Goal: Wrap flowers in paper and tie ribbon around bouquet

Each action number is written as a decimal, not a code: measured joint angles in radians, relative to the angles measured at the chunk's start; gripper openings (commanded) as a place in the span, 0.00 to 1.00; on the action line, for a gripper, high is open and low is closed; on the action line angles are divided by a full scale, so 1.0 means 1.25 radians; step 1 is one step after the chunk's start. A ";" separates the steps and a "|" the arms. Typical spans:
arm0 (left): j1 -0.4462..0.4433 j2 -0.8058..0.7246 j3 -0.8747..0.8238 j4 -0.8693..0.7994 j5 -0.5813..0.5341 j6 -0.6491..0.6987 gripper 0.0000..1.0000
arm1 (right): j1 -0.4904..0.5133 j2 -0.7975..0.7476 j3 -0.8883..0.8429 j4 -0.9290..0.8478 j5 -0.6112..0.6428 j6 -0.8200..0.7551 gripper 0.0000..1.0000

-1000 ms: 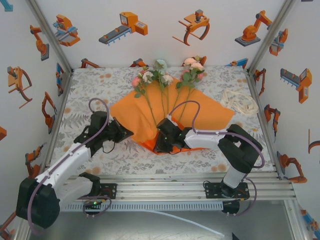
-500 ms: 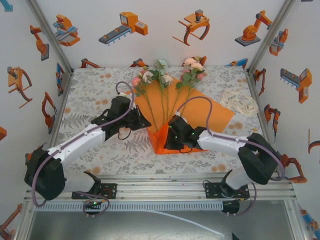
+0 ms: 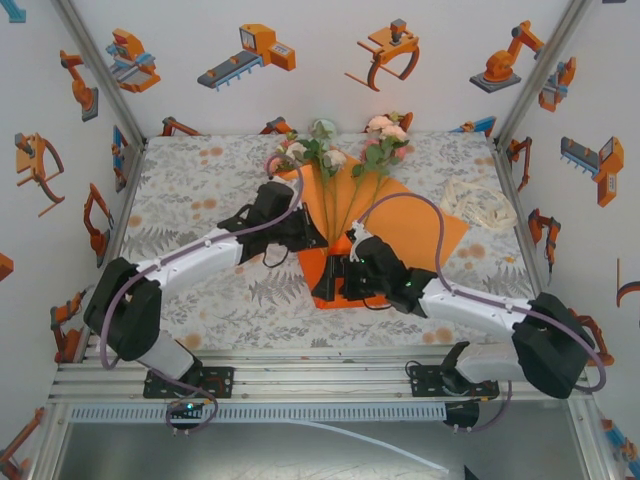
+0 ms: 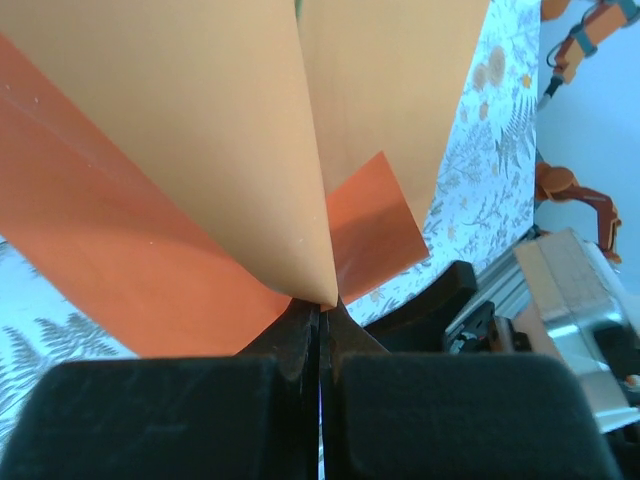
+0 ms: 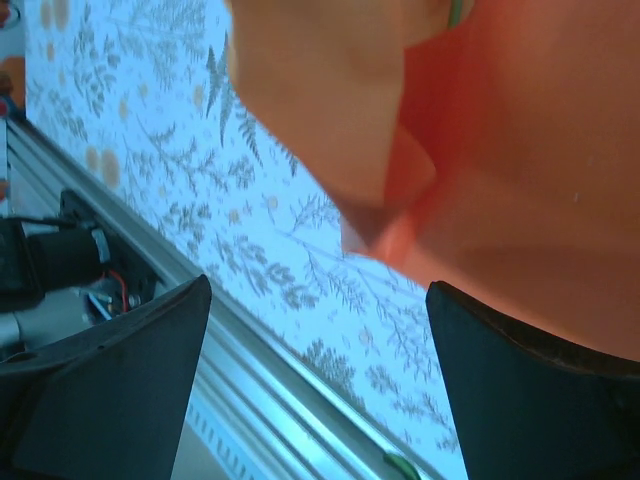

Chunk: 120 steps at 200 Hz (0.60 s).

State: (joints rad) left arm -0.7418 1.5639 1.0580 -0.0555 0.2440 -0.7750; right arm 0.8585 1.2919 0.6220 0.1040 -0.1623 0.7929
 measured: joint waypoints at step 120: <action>-0.020 -0.096 0.043 -0.056 -0.229 0.131 0.67 | -0.022 0.089 -0.049 0.028 0.144 0.114 0.05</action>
State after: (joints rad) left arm -0.7670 1.4433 1.1118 -0.1261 -0.0425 -0.6109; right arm 0.8314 1.4029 0.5613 0.1387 0.0177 0.9360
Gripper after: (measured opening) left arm 0.666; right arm 0.028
